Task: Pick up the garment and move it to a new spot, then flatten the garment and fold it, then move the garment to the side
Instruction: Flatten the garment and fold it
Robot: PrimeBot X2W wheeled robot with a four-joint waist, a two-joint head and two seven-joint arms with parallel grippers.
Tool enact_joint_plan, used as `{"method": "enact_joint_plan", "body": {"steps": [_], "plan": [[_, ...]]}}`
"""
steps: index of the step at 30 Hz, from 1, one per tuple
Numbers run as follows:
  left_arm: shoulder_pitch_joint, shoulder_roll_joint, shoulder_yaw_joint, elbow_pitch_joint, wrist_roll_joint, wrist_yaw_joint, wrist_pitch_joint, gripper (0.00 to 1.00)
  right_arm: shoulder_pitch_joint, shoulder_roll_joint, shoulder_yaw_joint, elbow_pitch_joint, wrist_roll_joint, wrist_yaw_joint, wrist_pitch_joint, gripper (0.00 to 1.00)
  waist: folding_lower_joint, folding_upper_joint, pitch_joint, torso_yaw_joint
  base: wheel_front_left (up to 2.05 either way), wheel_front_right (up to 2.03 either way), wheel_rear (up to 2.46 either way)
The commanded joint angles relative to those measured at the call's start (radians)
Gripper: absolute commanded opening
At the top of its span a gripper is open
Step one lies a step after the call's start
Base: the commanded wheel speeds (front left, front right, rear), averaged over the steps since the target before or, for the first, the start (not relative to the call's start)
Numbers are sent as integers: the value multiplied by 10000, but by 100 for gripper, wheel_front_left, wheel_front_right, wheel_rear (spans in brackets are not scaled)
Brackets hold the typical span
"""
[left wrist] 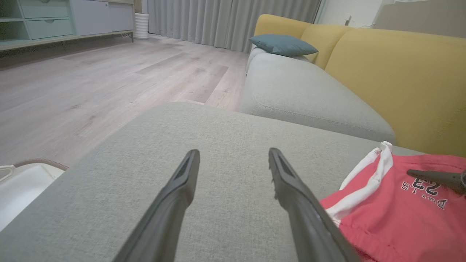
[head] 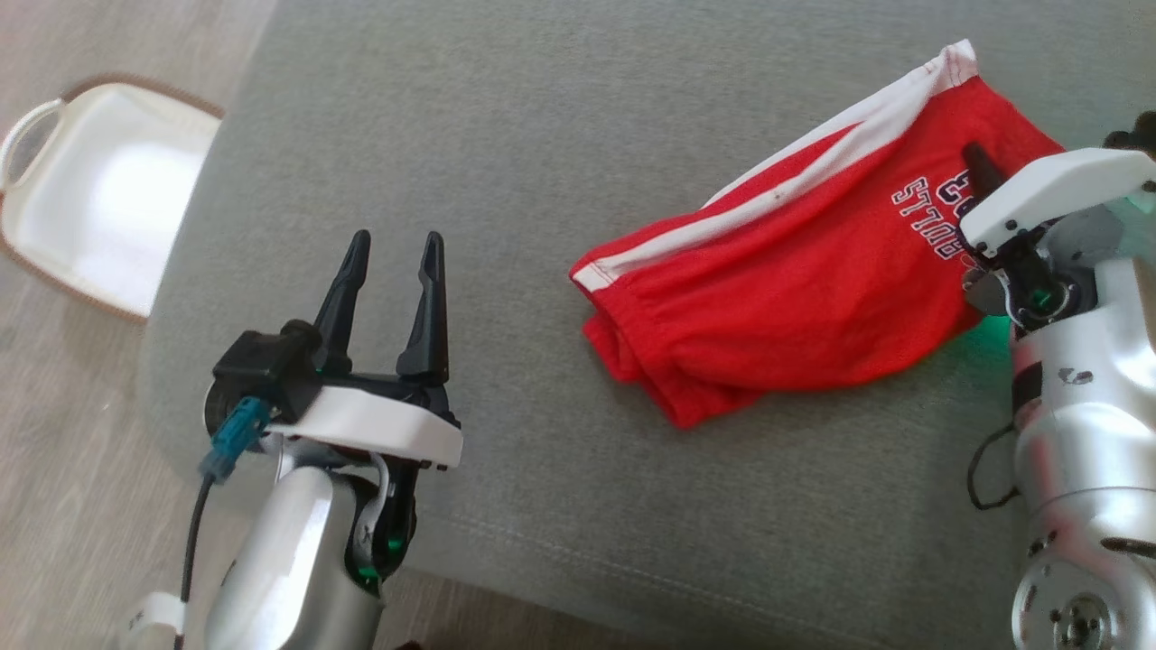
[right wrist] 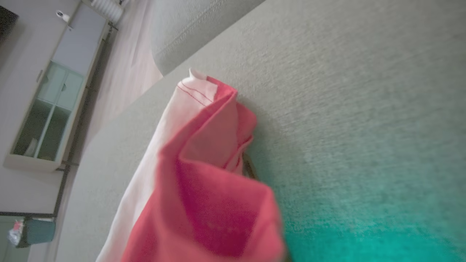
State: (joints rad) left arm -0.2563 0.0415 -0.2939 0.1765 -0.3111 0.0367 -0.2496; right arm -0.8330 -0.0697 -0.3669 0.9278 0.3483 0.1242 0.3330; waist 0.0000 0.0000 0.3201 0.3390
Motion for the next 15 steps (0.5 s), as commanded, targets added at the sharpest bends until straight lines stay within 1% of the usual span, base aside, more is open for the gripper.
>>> {"method": "enact_joint_plan", "body": {"steps": [1,3,6,15], "plan": [[-320,88,327,-322,-15,49,-122,100,-14,194,205,-364,302,65,-222,0,0,0,-90,-226,0,0,0],[-318,88,326,-318,4,37,-122,100,63,194,236,-470,511,65,-347,0,0,0,-123,-325,0,0,0],[-311,88,367,-313,82,16,-122,100,429,194,364,-857,1204,65,-687,0,0,0,-258,-674,0,0,0],[-140,88,554,-232,351,-92,-122,100,2236,195,896,-2251,2997,65,-1726,0,0,0,-800,-1703,0,0,0]]}}
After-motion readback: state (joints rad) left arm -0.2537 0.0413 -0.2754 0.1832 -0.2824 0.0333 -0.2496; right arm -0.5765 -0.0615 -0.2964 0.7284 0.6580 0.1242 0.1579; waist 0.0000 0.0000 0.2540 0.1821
